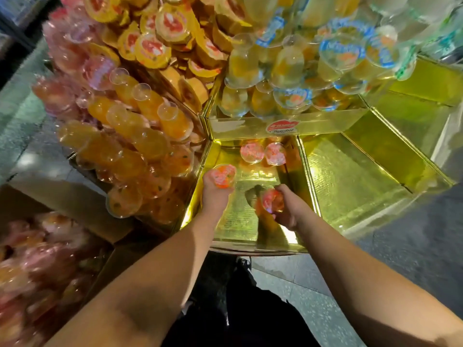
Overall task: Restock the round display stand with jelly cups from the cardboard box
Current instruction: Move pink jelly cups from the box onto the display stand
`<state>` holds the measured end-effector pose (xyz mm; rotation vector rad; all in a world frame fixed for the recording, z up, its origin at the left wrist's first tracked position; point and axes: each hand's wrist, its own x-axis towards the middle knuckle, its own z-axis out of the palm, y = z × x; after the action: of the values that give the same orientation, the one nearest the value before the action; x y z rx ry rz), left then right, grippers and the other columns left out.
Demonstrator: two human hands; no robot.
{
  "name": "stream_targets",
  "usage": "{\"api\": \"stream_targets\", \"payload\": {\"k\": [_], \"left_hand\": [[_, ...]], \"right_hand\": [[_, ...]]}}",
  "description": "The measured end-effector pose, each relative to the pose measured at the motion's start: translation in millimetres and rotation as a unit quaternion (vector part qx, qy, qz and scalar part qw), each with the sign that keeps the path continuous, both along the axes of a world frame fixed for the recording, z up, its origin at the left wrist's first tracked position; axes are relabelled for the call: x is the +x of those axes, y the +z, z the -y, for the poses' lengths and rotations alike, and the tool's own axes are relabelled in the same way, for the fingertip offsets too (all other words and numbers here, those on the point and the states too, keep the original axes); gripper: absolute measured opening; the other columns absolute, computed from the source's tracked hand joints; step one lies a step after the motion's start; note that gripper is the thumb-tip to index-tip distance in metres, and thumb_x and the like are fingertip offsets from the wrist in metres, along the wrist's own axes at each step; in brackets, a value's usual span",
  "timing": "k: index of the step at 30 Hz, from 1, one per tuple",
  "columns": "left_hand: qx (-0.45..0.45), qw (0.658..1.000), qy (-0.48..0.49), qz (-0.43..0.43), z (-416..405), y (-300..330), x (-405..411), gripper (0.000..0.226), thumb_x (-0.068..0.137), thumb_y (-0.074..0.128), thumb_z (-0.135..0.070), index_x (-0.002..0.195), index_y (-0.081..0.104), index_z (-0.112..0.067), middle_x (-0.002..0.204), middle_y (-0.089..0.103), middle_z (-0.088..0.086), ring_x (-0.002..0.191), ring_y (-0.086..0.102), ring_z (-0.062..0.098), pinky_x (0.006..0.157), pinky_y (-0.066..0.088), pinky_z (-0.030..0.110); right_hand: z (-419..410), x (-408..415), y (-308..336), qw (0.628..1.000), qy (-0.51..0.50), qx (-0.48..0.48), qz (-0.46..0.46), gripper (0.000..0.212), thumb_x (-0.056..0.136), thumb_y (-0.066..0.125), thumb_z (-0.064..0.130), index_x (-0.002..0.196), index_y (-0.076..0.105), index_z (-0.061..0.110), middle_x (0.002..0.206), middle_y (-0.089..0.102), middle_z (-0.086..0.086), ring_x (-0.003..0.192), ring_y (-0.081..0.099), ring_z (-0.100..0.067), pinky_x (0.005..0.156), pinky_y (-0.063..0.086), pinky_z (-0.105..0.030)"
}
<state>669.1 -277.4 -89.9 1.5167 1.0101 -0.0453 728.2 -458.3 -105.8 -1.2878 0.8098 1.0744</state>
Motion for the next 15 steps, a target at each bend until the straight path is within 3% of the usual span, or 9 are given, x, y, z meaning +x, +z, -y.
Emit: {"api": "stream_targets", "payload": {"k": [3,6,9,12,13,15], "left_hand": [[-0.002,0.999,0.034,-0.032,2,-28,21,0.071,0.077,0.076,0.000,0.137,0.040,-0.012,0.123,0.057,0.006,0.110,0.055,0.024,0.082,0.039,0.024],[0.040,0.997,0.028,-0.063,5,-47,35,0.075,0.080,0.077,-0.010,0.143,0.036,-0.015,0.136,0.049,0.008,0.122,0.049,0.027,0.092,0.038,0.027],[0.070,0.994,0.000,-0.079,5,-58,48,0.066,0.086,0.071,-0.009,0.142,0.037,-0.008,0.134,0.047,0.014,0.122,0.047,0.025,0.086,0.035,0.019],[0.025,0.993,-0.008,-0.116,-3,-69,53,0.053,0.088,0.071,-0.018,0.136,0.047,-0.015,0.115,0.051,0.001,0.109,0.055,0.020,0.068,0.039,0.013],[0.027,0.992,-0.001,-0.121,-5,-71,53,0.056,0.087,0.072,-0.020,0.137,0.048,-0.011,0.115,0.052,0.000,0.113,0.057,0.022,0.067,0.041,0.013],[0.049,0.993,0.011,-0.111,-5,-76,57,0.063,0.083,0.075,-0.016,0.138,0.045,-0.006,0.121,0.055,0.007,0.117,0.056,0.026,0.081,0.047,0.022]], "right_hand": [[-2,19,-23,0.999,-0.046,0.009,-0.013,0.041,0.092,0.048,0.049,0.102,0.063,0.012,0.097,0.058,-0.016,0.062,0.057,-0.026,0.034,0.037,-0.021],[-4,28,-41,0.997,-0.070,-0.016,-0.011,0.044,0.094,0.051,0.052,0.103,0.062,0.010,0.088,0.062,-0.017,0.053,0.053,-0.025,0.036,0.038,-0.022],[-1,28,-59,0.994,-0.078,-0.080,-0.002,0.057,0.086,0.062,0.060,0.104,0.066,0.006,0.086,0.071,-0.017,0.055,0.059,-0.024,0.048,0.044,-0.028],[2,23,-66,0.994,-0.085,-0.064,0.014,0.054,0.090,0.061,0.053,0.115,0.064,0.006,0.090,0.073,-0.015,0.063,0.066,-0.021,0.053,0.048,-0.027],[3,22,-65,0.994,-0.099,-0.046,0.015,0.050,0.093,0.060,0.046,0.119,0.062,0.004,0.090,0.072,-0.016,0.064,0.068,-0.019,0.053,0.051,-0.026],[4,21,-66,0.993,-0.120,-0.014,0.013,0.044,0.097,0.059,0.034,0.126,0.055,0.001,0.096,0.071,-0.020,0.067,0.071,-0.019,0.062,0.057,-0.028]]}}
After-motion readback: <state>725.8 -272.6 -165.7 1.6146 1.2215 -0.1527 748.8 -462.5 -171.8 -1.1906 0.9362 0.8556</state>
